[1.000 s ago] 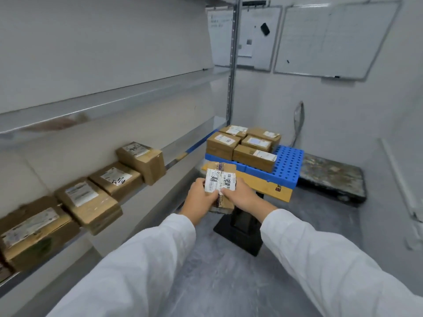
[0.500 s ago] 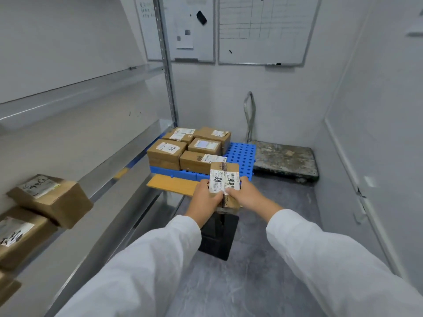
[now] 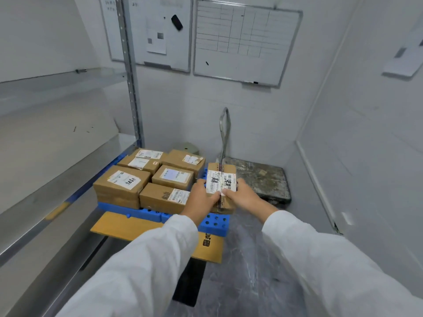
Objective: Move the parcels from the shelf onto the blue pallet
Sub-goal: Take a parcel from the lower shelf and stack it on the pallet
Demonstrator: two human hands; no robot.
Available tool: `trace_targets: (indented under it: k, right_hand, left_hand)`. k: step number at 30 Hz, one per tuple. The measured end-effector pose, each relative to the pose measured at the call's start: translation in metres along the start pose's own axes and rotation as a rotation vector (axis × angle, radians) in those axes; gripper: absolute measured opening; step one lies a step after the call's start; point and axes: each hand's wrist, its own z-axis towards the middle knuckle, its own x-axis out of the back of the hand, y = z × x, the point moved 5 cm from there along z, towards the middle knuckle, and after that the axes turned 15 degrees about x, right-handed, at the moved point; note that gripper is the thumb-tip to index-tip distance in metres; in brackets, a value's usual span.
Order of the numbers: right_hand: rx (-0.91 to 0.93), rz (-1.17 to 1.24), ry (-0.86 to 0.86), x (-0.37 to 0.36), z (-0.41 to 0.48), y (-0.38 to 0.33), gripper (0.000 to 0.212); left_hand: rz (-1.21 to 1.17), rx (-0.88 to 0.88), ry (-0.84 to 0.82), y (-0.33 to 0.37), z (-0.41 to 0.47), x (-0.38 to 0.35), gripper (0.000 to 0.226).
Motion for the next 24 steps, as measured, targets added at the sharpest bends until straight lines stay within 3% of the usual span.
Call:
trace_targets:
  k: [3, 7, 12, 20, 24]
  right_hand:
    - [0.009, -0.007, 0.005, 0.005, 0.032, 0.016, 0.016]
    - [-0.033, 0.01, -0.024, 0.004, 0.059, 0.043, 0.04]
    - [-0.037, 0.019, -0.054, 0.009, 0.098, 0.072, 0.042]
    - [0.123, 0.051, -0.17, 0.03, 0.19, 0.098, 0.024]
    - [0.183, 0.035, -0.269, 0.042, 0.245, 0.101, 0.036]
  left_hand:
    - [0.01, 0.007, -0.005, 0.0, 0.035, -0.01, 0.03]
    - [0.037, 0.041, -0.025, -0.008, 0.069, -0.029, 0.031]
    - [-0.008, 0.112, -0.015, -0.014, 0.108, -0.049, 0.041]
    - [-0.062, 0.134, 0.135, 0.004, 0.176, -0.069, 0.035]
    - [-0.107, 0.17, 0.255, 0.017, 0.213, -0.076, 0.037]
